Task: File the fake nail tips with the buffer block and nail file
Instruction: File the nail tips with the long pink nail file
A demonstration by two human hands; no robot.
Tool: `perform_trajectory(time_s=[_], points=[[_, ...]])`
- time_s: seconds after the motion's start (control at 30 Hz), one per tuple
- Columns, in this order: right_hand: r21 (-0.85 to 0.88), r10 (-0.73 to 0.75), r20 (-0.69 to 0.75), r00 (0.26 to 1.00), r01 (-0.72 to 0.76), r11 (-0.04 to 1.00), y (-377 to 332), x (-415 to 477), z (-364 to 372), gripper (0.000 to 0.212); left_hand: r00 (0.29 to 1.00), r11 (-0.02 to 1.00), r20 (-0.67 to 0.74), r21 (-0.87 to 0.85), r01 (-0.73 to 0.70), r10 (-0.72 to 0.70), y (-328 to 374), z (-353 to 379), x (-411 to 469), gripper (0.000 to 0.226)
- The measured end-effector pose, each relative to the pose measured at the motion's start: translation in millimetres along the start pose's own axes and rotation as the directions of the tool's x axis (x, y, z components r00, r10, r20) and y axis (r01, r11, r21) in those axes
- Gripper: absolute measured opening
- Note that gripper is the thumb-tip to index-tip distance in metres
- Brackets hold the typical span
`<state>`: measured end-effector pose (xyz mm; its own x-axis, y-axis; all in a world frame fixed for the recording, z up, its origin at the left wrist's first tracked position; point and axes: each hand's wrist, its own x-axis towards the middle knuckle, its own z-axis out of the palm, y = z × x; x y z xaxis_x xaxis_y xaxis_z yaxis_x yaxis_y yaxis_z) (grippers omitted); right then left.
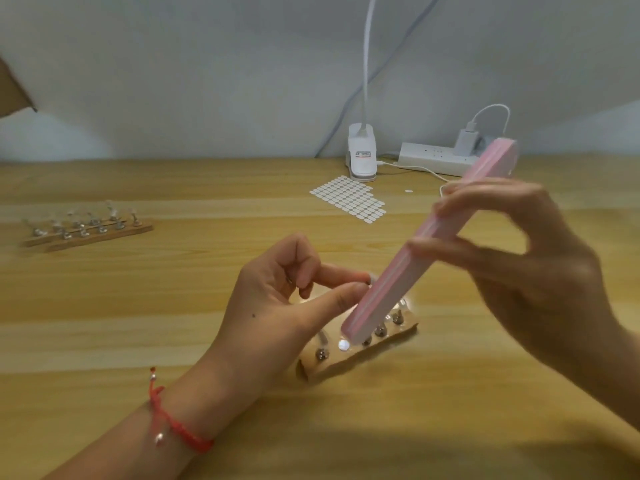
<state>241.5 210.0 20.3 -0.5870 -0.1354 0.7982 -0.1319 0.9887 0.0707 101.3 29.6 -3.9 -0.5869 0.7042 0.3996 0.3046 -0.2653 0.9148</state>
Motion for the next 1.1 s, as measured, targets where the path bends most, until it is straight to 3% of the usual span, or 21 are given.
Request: perform_trajectory(time_s=[0.07,0.2,0.33,0.47,0.6,0.77,0.9,1.03,1.1], points=[[0.014,0.02,0.0,1.0,-0.02,1.0,-5.1,-2.5,1.8,0.031,1.0,1.0,-0.004,0.022,-0.019,0.019,-1.9,1.5,-0.5,0.047],[0.029,-0.167,0.104,0.98,0.165,0.986,-25.4,-9.8,13.7,0.029,0.998,0.995,0.002,0.076,-0.064,0.064,-0.7,4.0,-1.7,0.047],[-0.002,0.048,0.017,0.999,-0.048,0.999,-3.3,0.8,2.4,0.029,0.996,0.991,-0.014,0.108,-0.083,0.085,-1.7,0.5,0.7,0.049],[0.011,-0.148,0.107,0.983,0.148,0.989,-31.1,-11.0,18.6,0.031,0.991,0.977,-0.005,0.168,-0.132,0.135,-0.2,3.0,-2.8,0.044],[-0.03,0.03,0.033,0.999,-0.029,0.999,-2.4,2.9,-0.2,0.035,0.99,0.974,-0.008,0.182,-0.135,0.138,-1.4,-2.6,-0.7,0.05],[0.006,-0.188,0.143,0.972,0.189,0.982,-30.6,-9.3,17.7,0.034,0.985,0.966,-0.013,0.2,-0.167,0.173,-0.2,0.3,-1.1,0.042],[-0.023,0.061,0.031,0.998,-0.061,0.998,-0.6,0.7,0.3,0.037,0.989,0.973,0.012,0.179,-0.144,0.144,-1.8,-1.4,-0.1,0.049],[0.017,-0.177,0.119,0.977,0.176,0.984,-34.5,-12.5,21.3,0.036,0.988,0.974,0.001,0.17,-0.153,0.155,-1.7,1.7,-1.1,0.046],[-0.011,-0.103,0.099,0.99,0.104,0.995,-16.3,-5.7,11.6,0.037,0.99,0.979,-0.007,0.152,-0.137,0.14,-1.0,0.6,-0.5,0.048]])
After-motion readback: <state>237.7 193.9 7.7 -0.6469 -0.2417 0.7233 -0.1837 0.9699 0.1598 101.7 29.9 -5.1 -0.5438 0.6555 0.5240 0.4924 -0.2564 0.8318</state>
